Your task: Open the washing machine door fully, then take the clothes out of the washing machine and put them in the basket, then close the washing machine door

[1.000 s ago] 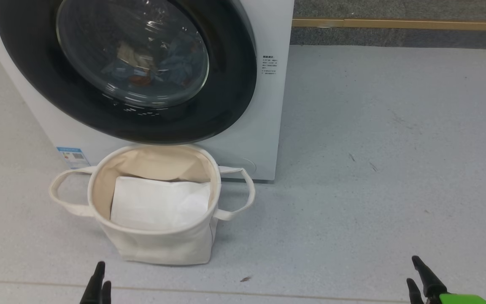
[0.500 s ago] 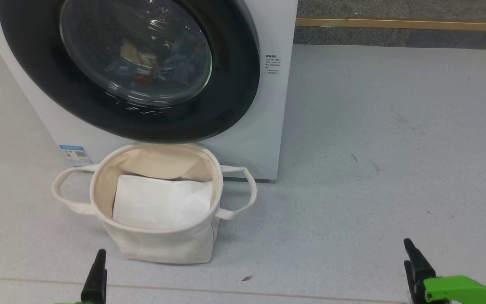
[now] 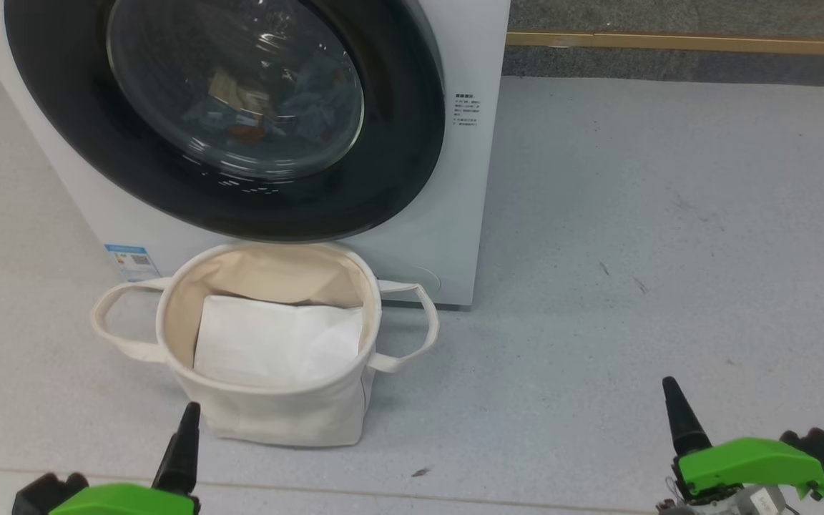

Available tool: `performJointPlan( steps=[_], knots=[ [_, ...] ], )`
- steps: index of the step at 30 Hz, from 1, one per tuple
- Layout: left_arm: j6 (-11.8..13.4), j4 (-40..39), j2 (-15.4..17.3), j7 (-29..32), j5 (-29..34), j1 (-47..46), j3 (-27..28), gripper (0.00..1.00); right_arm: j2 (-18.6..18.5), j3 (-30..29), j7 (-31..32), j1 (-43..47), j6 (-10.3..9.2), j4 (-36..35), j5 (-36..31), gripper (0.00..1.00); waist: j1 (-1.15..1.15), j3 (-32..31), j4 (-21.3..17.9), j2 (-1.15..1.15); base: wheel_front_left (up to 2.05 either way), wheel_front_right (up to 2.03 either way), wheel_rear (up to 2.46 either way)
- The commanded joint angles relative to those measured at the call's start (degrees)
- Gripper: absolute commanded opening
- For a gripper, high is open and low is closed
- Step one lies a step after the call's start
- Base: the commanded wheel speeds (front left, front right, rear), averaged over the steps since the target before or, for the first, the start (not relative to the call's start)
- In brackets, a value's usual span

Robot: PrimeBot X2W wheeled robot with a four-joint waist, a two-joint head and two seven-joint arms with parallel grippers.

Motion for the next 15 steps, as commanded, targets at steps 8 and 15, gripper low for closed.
performJointPlan(
  steps=[8, 15],
  knots=[
    [1.7, -2.1, 3.5, -1.8, 6.7, -4.3, -1.6, 1.00, -0.4, 2.5, -1.8, -4.7, 0.00, -2.1, -8.5, 1.00, 0.00, -0.2, 0.2, 0.00, 0.00, 0.00, 0.00],
    [3.3, -2.7, 5.1, -3.3, 11.8, -4.9, -3.3, 1.00, -0.4, 4.3, -3.0, -5.7, 0.01, -2.4, -13.7, 1.00, 0.00, -0.5, 0.3, 0.00, 0.00, 0.00, 0.00]
  ],
)
